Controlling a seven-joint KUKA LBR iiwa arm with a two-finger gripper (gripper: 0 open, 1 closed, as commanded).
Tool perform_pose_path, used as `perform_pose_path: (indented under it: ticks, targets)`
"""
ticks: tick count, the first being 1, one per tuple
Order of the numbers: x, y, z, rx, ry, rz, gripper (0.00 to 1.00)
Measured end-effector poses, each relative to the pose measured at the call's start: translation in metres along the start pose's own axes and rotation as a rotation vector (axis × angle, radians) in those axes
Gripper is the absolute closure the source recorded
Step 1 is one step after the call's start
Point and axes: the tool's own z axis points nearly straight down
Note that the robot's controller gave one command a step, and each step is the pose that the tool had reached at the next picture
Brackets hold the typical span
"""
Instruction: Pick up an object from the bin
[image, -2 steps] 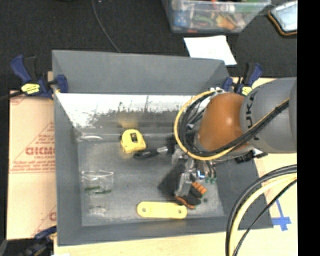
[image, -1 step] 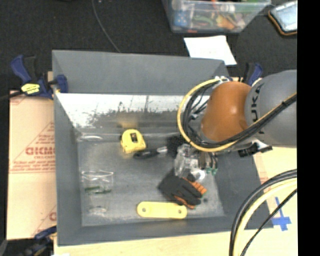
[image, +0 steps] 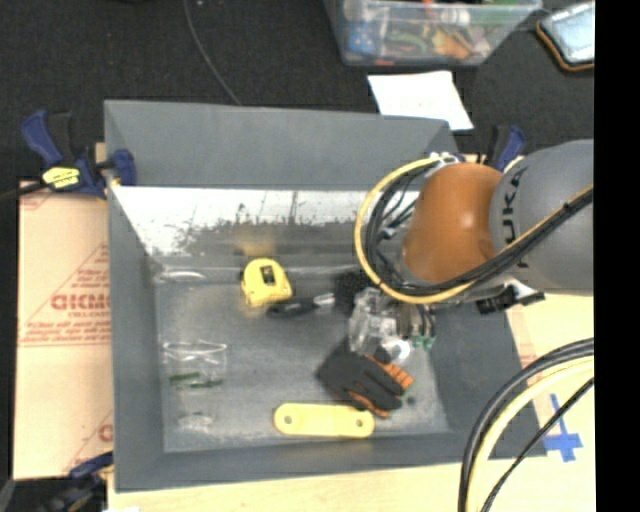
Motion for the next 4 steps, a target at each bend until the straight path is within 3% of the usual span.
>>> perform_pose_path:
  ticks: [1, 2, 3, 4]
  targets:
    - [-0.002, -0.011, 0.012, 0.001, -0.002, -0.148, 1.0]
    - [-0.01, -0.021, 0.028, 0.001, -0.002, -0.149, 1.0]
    - [-0.005, -0.025, 0.049, 0.0, -0.004, -0.122, 1.0]
    - [-0.004, -0.042, 0.054, 0.001, -0.003, -0.322, 0.0]
